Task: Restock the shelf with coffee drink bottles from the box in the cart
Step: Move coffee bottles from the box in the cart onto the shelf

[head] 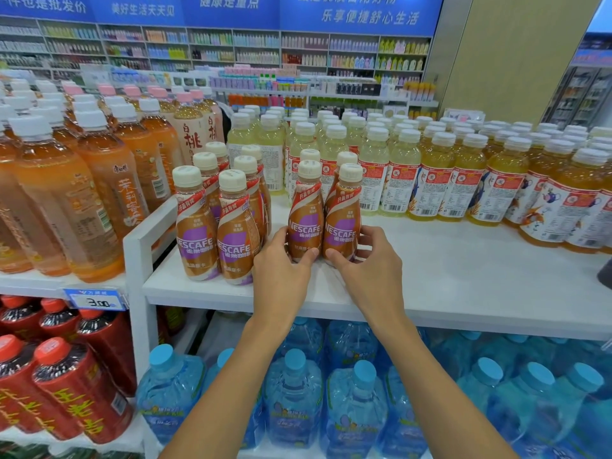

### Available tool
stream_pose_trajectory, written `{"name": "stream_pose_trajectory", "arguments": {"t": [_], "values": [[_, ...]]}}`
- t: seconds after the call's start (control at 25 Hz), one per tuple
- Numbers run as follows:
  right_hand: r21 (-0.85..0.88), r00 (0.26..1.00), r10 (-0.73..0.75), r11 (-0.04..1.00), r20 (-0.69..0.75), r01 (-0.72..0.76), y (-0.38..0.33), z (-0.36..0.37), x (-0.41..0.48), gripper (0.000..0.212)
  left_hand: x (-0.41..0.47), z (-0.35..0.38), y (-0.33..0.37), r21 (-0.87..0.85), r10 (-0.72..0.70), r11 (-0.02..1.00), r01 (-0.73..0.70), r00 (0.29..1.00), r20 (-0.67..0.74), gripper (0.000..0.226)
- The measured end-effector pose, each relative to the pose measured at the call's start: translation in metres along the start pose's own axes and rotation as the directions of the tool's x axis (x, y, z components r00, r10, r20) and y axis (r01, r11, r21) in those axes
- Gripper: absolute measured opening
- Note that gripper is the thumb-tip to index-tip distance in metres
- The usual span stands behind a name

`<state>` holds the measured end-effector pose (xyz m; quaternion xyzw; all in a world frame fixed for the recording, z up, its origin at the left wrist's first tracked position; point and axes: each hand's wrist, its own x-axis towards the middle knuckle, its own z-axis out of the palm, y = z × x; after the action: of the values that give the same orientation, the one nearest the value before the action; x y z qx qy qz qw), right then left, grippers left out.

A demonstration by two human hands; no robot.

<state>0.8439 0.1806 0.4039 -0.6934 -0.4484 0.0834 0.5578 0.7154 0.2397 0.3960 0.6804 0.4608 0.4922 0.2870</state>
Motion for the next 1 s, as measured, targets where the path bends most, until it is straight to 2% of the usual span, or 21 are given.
{"name": "stream_pose_trajectory", "arguments": {"t": [0.16, 0.4, 0.52, 0.8, 1.0], "values": [[-0.010, 1.000, 0.004, 1.000, 0.010, -0.004, -0.006, 0.000, -0.005, 0.060, -0.002, -0.001, 0.001, 0.032, 0.021, 0.999, -0.021, 1.000, 0.011, 0.044], [0.019, 0.998, 0.058, 0.998, 0.035, -0.059, -0.020, -0.014, -0.046, 0.049, -0.030, -0.021, 0.004, -0.063, 0.064, 0.996, -0.060, 0.996, 0.065, 0.038], [-0.010, 0.997, 0.070, 0.998, 0.033, -0.069, -0.020, -0.028, -0.079, 0.050, -0.059, -0.035, 0.007, -0.072, 0.014, 0.997, -0.008, 0.996, 0.085, 0.048], [0.008, 0.989, 0.119, 0.993, 0.092, -0.120, -0.017, -0.073, -0.174, 0.051, -0.160, -0.078, -0.001, -0.096, -0.112, 0.988, 0.119, 0.991, 0.077, 0.047], [0.069, 0.963, 0.224, 0.969, 0.148, -0.236, 0.018, -0.100, -0.269, 0.036, -0.266, -0.109, -0.013, -0.145, -0.255, 0.956, 0.253, 0.967, 0.010, 0.037]]}}
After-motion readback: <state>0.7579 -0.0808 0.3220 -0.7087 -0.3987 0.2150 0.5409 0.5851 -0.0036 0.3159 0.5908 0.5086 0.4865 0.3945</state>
